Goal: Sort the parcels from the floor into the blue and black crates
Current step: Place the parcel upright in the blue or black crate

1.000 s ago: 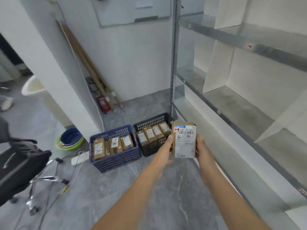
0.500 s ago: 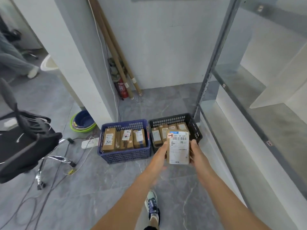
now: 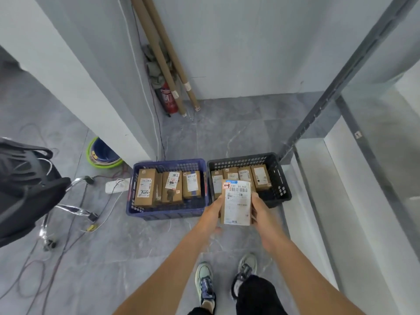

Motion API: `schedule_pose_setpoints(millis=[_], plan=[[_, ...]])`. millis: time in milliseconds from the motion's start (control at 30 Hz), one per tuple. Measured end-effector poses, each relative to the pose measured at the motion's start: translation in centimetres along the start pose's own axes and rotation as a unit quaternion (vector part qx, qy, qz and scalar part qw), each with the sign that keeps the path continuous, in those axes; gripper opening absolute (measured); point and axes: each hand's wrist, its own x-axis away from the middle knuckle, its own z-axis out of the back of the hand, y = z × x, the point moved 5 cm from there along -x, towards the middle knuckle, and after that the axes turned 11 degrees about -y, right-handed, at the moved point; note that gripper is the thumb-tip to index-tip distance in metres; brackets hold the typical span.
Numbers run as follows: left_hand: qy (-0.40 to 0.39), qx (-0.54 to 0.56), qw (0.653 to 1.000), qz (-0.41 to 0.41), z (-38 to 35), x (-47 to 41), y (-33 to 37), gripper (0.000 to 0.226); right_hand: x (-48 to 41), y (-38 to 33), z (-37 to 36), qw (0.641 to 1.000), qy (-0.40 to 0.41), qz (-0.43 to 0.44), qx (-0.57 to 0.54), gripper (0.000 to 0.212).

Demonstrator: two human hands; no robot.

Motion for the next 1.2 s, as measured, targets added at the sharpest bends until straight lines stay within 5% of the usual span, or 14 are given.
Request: schedule_pose_setpoints(millis=[333, 667, 800, 867, 1200], plan=[[0.088, 0.022, 0.991, 0.094, 1.7, -16.3, 3.2, 0.057, -17.9, -2.3, 3.7, 0.994, -0.073, -0.071, 0.042, 0.041], [0.125, 0.013, 0.981, 0.151, 6.5, -33.0, -0.3, 0.025, -35.8, 2.4, 4.4, 0.98, -0.105, -0.157, 0.064, 0.036], [0.105, -0.008, 0.982, 0.156, 8.7, -40.5, -3.1, 0.075, -43.1, 5.7, 4.4, 0.979, -0.075, -0.186, 0.033, 0.023], [0.099, -0.024, 0.981, 0.164, 9.8, -44.0, -4.4, 0.081, -46.6, 7.3, 4.4, 0.978, -0.059, -0.199, 0.008, 0.024], [0.097, -0.172, 0.972, 0.126, 12.7, -54.8, -6.5, 0.054, -58.2, 13.5, 3.2, 0.98, 0.003, -0.183, -0.076, 0.022]])
